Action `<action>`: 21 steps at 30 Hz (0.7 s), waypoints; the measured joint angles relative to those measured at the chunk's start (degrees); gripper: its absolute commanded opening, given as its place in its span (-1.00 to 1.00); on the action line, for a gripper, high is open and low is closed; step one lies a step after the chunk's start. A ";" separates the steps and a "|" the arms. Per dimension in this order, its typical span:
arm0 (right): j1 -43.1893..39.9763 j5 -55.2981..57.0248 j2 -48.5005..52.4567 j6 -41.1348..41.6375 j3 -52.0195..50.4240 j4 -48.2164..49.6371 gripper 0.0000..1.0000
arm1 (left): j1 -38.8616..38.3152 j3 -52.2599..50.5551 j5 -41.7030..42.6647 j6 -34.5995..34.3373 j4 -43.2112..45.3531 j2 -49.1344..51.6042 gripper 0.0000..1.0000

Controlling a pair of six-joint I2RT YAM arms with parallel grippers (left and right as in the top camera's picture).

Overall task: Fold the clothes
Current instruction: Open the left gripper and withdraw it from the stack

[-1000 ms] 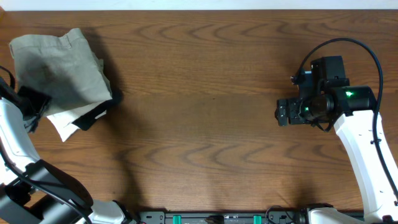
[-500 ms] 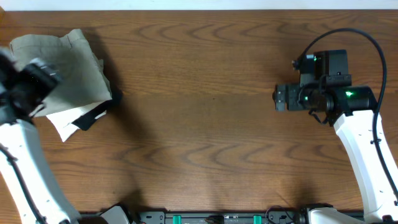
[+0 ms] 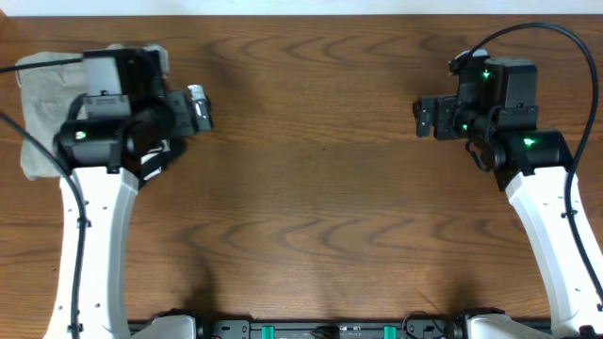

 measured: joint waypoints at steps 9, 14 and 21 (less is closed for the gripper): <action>-1.53 0.15 -1.57 -0.35 -0.09 -6.73 0.99 | -0.07 0.00 -3.02 0.02 -6.14 0.17 0.96; -1.92 0.76 -9.55 -0.35 -1.05 -10.69 0.98 | -0.26 -0.48 -3.28 1.42 -5.11 -2.62 0.96; -1.92 3.48 -31.74 0.02 -12.13 -7.87 0.98 | -3.28 -12.28 -3.26 3.43 4.04 -18.36 0.96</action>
